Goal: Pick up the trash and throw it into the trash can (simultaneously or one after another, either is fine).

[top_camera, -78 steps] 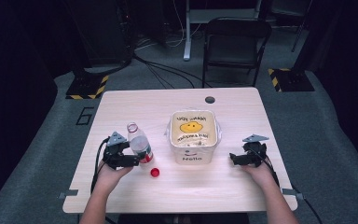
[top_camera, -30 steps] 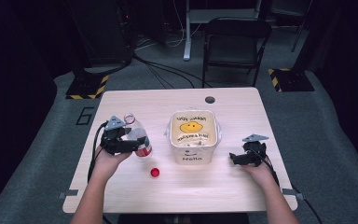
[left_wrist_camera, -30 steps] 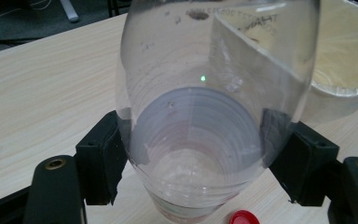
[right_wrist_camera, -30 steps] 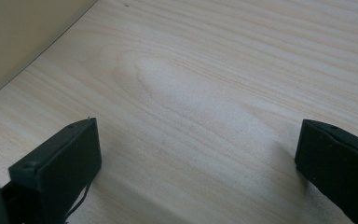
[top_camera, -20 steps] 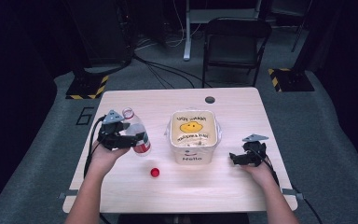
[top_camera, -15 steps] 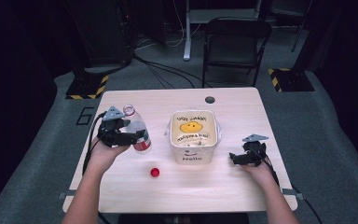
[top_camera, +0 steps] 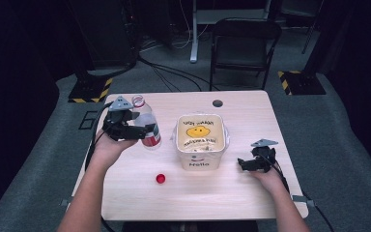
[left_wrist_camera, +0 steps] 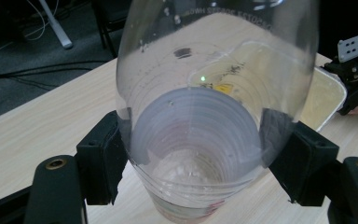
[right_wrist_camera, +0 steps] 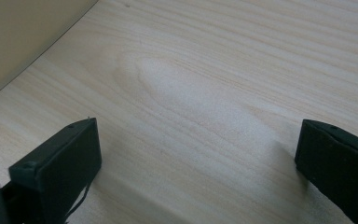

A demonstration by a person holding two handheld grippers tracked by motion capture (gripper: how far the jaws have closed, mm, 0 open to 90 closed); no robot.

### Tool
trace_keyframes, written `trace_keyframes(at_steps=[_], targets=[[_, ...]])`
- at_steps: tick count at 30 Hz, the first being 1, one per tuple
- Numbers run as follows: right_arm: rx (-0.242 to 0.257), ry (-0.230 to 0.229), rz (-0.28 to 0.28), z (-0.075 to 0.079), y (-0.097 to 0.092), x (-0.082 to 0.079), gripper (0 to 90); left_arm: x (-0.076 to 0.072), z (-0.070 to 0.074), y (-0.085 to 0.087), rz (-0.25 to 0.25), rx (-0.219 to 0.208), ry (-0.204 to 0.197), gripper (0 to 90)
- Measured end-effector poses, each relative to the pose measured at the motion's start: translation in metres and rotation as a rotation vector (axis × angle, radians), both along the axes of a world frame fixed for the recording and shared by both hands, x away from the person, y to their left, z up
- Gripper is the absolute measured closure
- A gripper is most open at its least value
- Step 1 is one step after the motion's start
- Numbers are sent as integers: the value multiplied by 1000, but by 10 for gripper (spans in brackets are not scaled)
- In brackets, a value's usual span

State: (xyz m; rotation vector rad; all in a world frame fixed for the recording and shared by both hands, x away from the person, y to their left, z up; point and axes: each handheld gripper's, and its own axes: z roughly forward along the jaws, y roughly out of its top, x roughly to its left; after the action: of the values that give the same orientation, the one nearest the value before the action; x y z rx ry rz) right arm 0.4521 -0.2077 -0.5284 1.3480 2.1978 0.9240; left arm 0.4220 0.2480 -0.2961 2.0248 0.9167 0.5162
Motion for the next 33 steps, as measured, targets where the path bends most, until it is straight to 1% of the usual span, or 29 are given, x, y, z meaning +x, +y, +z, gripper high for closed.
trace_keyframes(at_steps=[6,7,8,15,16,18,22,24,25,26,27,28,33], targets=[[0,-1,2,0,0,0,0,5,12,-8,-13,2,-3,267],[0,-1,2,0,0,0,0,5,12,-8,-13,2,-3,267],[0,0,1,0,0,0,0,7,16,-11,-16,7,-8,267],[0,-1,1,0,0,0,0,11,25,-19,-27,1,-17,268],[0,-1,2,0,0,0,0,12,28,-22,-37,-2,-18,267],[0,-1,1,0,0,0,0,13,31,-26,-41,-2,-22,267],[0,-1,1,0,0,0,0,16,34,-34,-50,-7,-21,267],[0,-1,2,0,0,0,0,20,37,-40,-64,-7,-25,268],[0,-1,2,0,0,0,0,20,37,-40,-64,-7,-25,267],[0,-1,1,0,0,0,0,21,37,-45,-69,-7,-23,268],[1,-1,1,0,0,0,0,21,37,-45,-69,-7,-23,268],[0,-1,1,0,0,0,0,23,37,-51,-74,-7,-22,268],[0,-1,3,0,0,0,0,28,38,-63,-98,-7,-15,268]])
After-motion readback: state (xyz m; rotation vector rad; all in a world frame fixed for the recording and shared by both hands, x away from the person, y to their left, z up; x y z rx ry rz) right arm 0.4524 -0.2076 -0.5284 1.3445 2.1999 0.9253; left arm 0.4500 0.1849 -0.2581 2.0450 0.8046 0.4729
